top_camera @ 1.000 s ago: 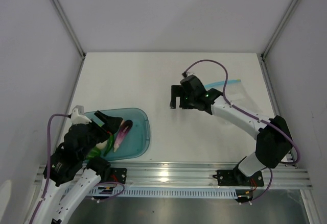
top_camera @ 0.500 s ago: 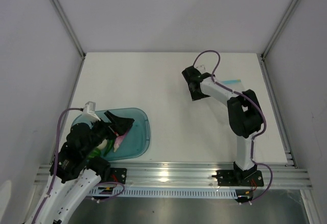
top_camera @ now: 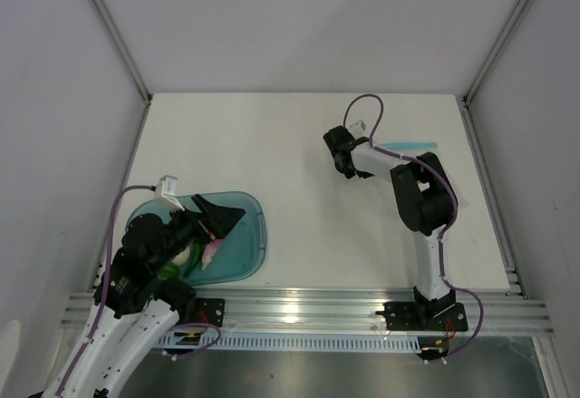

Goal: Place the food in the zip-top bag and seal the zipper
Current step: Pick up the zipper food storage bag at the center of the board.

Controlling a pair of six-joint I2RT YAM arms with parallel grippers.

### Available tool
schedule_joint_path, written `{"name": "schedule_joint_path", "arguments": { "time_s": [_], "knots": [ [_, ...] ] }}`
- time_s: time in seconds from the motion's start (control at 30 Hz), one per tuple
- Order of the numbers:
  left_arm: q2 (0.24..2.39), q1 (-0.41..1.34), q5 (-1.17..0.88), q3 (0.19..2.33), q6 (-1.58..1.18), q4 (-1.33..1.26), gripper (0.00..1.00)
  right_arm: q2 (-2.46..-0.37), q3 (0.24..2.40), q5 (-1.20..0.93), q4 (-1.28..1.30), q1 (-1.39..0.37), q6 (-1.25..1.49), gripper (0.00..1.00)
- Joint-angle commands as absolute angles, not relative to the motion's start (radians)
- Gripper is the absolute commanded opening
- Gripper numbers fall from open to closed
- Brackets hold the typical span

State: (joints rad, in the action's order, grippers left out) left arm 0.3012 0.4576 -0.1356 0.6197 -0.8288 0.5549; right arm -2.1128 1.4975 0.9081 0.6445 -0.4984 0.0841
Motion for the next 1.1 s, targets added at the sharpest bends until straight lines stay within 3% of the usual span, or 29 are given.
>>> {"name": "schedule_joint_path", "arguments": {
  "time_s": [0.0, 0.07, 0.1, 0.33, 0.57, 0.8, 1.07],
  "knots": [
    [0.301, 0.449, -0.155, 0.611, -0.815, 0.518, 0.99, -2.046, 1.441, 0.965, 0.533, -0.511, 0.063, 0.22],
    [0.299, 0.449, -0.156, 0.609, -0.821, 0.517, 1.00, -2.022, 1.424, 0.965, 0.514, -0.529, 0.054, 0.03],
    [0.299, 0.449, -0.163, 0.611, -0.822, 0.512, 1.00, -2.013, 1.404, 0.965, 0.505, -0.535, 0.051, 0.00],
    [0.344, 0.449, -0.179, 0.629, -0.845, 0.526, 1.00, -1.797, 1.263, 0.894, 0.451, -0.662, 0.097, 0.00],
    [0.414, 0.449, -0.232, 0.632, -0.905, 0.502, 1.00, -1.376, 0.976, 0.557, 0.269, -0.934, 0.078, 0.00],
    [0.413, 0.449, -0.238, 0.572, -1.044, 0.469, 0.97, -1.007, 0.708, 0.252, 0.178, -1.028, 0.136, 0.00],
    [0.544, 0.451, -0.316, 0.526, -1.213, 0.431, 0.95, -0.750, 0.558, 0.192, 0.147, -1.089, 0.170, 0.00]
  ]
}}
